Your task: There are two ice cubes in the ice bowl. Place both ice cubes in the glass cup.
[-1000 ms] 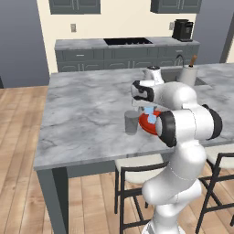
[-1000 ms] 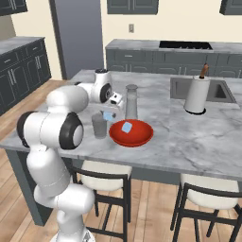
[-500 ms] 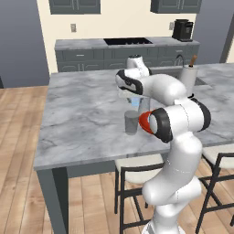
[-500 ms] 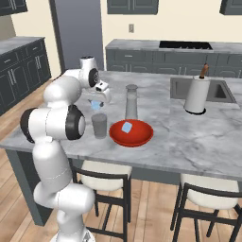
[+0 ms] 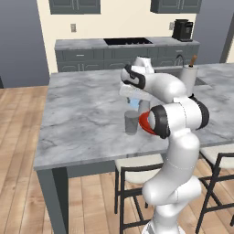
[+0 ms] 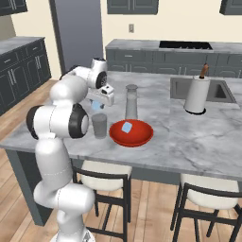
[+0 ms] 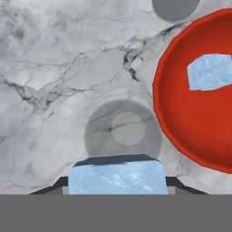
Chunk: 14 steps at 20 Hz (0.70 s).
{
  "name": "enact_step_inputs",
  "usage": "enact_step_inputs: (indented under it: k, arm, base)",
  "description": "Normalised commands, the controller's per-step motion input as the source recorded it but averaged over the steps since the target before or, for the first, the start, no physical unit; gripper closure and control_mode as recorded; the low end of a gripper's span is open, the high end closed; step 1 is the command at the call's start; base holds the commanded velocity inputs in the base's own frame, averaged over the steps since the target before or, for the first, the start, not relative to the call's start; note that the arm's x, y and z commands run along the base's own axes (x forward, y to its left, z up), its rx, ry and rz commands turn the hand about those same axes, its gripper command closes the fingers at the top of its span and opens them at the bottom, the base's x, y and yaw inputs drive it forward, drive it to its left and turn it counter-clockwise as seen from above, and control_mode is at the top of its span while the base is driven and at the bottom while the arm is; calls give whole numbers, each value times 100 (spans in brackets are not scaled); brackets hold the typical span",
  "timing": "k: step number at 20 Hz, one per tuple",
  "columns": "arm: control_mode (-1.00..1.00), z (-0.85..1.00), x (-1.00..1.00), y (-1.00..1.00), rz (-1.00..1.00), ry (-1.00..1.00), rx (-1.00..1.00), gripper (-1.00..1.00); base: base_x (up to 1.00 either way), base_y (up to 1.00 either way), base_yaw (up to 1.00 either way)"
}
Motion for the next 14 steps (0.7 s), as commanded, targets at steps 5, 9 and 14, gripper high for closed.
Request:
enact_step_inputs:
  k: [5, 9, 14]
  arm:
    - [-100, -22, 25, 12, 0, 0, -15, 100]
    - [-100, -14, 30, 9, 0, 0, -1, 100]
    - [-100, -7, 45, 0, 0, 0, -2, 100]
  base:
    - [0, 0, 0]
    - [0, 0, 0]
    - [0, 0, 0]
